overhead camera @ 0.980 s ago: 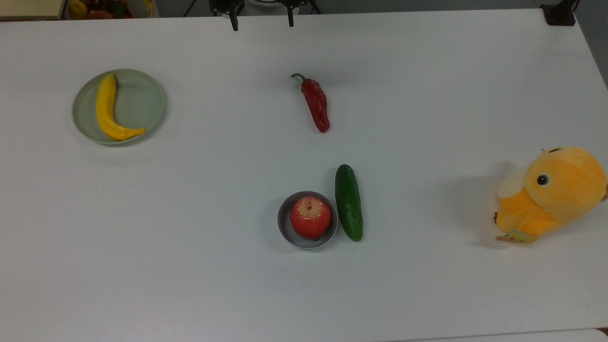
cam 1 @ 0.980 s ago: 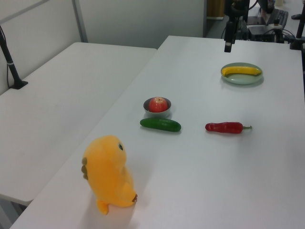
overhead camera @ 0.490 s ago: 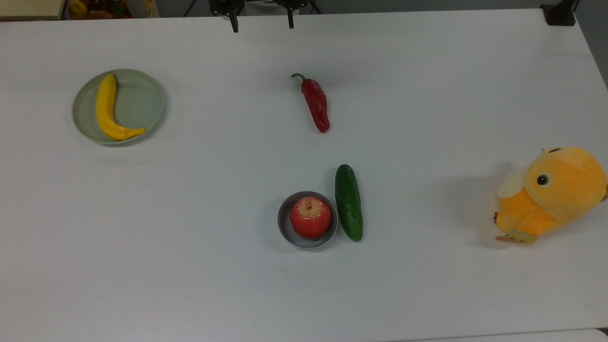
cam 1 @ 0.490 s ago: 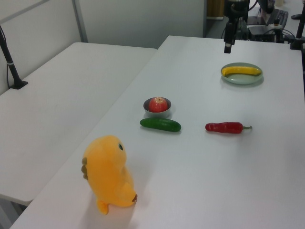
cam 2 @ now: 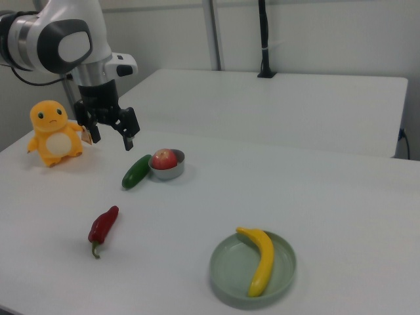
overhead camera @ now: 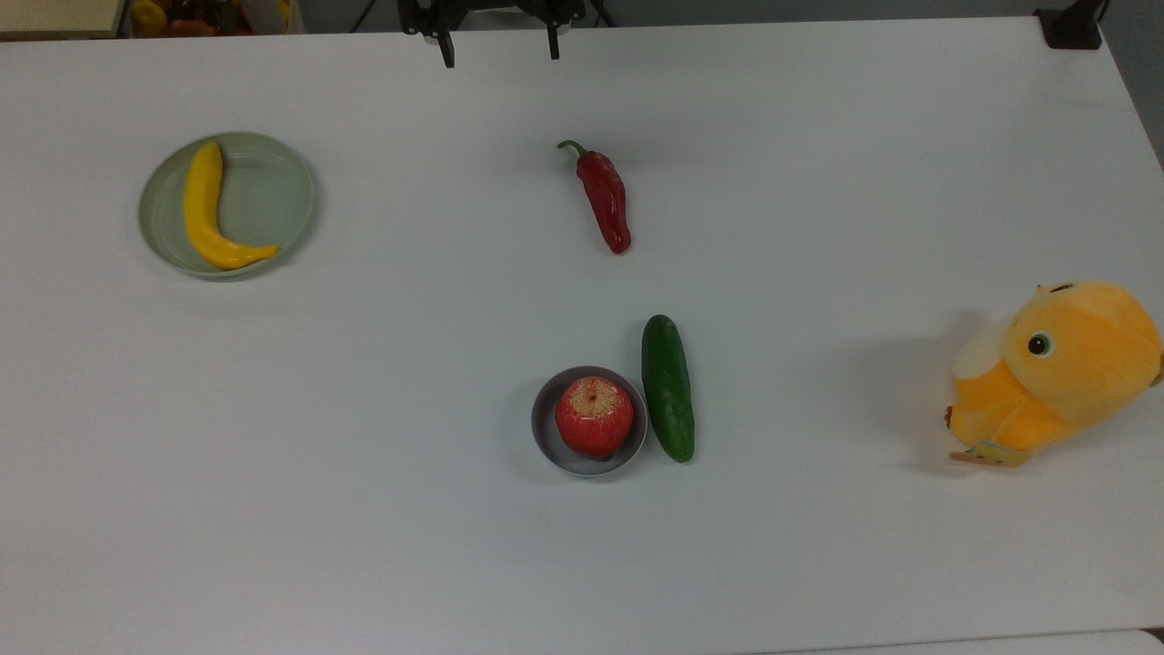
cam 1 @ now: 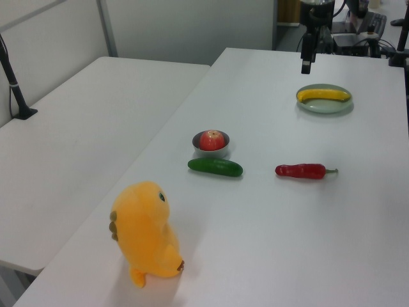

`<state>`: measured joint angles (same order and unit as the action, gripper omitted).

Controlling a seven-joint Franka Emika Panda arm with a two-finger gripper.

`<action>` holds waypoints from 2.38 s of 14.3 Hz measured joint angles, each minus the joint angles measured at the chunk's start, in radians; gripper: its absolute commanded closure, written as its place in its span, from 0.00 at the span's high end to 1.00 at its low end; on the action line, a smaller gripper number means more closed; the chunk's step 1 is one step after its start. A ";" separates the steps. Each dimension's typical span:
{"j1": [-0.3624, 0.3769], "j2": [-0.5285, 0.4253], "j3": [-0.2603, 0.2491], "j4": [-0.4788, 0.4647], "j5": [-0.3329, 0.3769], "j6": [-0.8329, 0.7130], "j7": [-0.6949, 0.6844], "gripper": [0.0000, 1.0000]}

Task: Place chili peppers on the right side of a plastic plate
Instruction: 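Move the gripper down over the red chili pepper and close on it, then lift the red chili pepper off the table with the gripper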

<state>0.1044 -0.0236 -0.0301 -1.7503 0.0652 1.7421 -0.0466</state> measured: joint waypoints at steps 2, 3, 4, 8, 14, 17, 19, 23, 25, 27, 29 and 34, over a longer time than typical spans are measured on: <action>-0.006 0.011 0.000 -0.008 -0.001 0.000 -0.056 1.00; -0.014 0.015 0.000 -0.024 -0.001 -0.014 -0.111 1.00; -0.016 0.017 0.000 -0.049 -0.002 -0.040 -0.154 1.00; 0.012 0.028 0.006 -0.163 -0.006 -0.063 -0.187 1.00; 0.067 0.095 0.081 -0.316 -0.007 0.076 -0.157 1.00; 0.068 0.125 0.100 -0.351 -0.007 0.205 -0.129 1.00; 0.069 0.158 0.108 -0.362 -0.007 0.283 -0.099 1.00; 0.083 0.211 0.114 -0.363 -0.017 0.389 -0.042 0.91; 0.084 0.211 0.114 -0.363 -0.033 0.389 -0.040 0.75; 0.084 0.212 0.114 -0.363 -0.038 0.389 -0.039 0.50; 0.084 0.213 0.114 -0.363 -0.038 0.389 -0.039 0.26; 0.083 0.213 0.114 -0.362 -0.039 0.389 -0.037 0.02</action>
<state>0.1875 0.1895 0.0835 -2.1127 0.0259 2.1312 -0.0840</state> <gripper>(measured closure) 0.577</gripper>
